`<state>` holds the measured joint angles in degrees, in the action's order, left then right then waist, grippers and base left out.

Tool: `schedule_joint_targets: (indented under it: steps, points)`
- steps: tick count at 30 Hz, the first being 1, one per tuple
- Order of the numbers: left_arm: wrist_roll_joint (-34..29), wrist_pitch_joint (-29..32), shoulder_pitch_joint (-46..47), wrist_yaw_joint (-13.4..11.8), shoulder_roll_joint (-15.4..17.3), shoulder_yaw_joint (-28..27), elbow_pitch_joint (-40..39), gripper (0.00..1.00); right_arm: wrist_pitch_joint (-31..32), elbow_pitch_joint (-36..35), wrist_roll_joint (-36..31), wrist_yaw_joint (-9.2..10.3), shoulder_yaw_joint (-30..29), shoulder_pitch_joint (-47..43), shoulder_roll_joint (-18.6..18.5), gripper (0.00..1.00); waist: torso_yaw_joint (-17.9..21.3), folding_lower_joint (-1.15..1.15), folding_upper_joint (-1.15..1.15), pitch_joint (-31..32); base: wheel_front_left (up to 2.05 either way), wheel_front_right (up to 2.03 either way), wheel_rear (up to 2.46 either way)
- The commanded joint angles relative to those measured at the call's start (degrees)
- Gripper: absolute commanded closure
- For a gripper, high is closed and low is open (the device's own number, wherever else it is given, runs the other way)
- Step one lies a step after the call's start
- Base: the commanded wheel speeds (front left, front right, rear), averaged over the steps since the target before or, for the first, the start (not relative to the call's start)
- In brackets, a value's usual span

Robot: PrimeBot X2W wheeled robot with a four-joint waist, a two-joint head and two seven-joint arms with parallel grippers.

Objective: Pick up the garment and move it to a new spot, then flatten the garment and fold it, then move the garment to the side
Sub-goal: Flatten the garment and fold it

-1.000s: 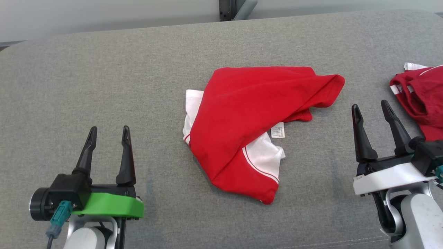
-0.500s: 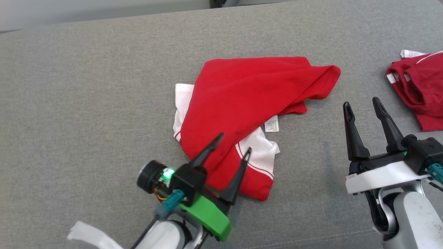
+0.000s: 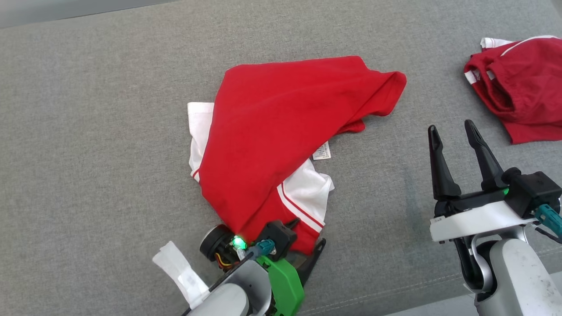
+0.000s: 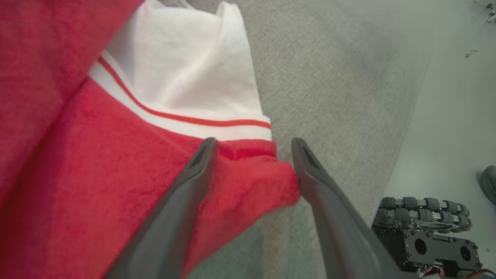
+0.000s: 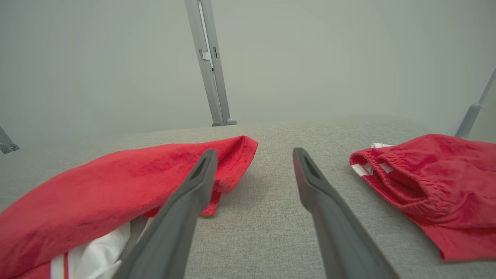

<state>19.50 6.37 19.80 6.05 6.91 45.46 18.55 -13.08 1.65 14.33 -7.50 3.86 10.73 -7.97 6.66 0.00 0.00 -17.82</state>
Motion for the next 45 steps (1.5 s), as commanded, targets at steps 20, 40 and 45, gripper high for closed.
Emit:
schedule_joint_targets:
  steps: [20, 40, 45]
  points:
    - [-5.02, -3.56, 6.26, -1.84, 7.09, -0.01, -17.64, 1.0, -1.14, 0.67, 1.1, 0.02, -2.38, -0.05, 0.03, 0.0, -2.7, 0.0, 0.0, 1.29, 0.0, 0.0, 0.0]
    - [3.89, -4.57, -4.97, -15.1, 17.22, -24.37, -41.45, 1.0, -0.88, 0.01, 2.44, 0.02, -4.07, -0.5, 0.16, 0.0, -4.2, 0.0, 0.0, 1.61, 0.0, 0.0, 0.0]
    - [8.6, -8.09, -9.1, -13.56, 16.4, -26.26, -33.68, 1.0, -0.8, 0.08, 2.59, 0.02, -3.98, 0.08, 0.17, 0.0, -4.12, 0.0, 0.0, 0.86, 0.0, 0.0, 0.0]
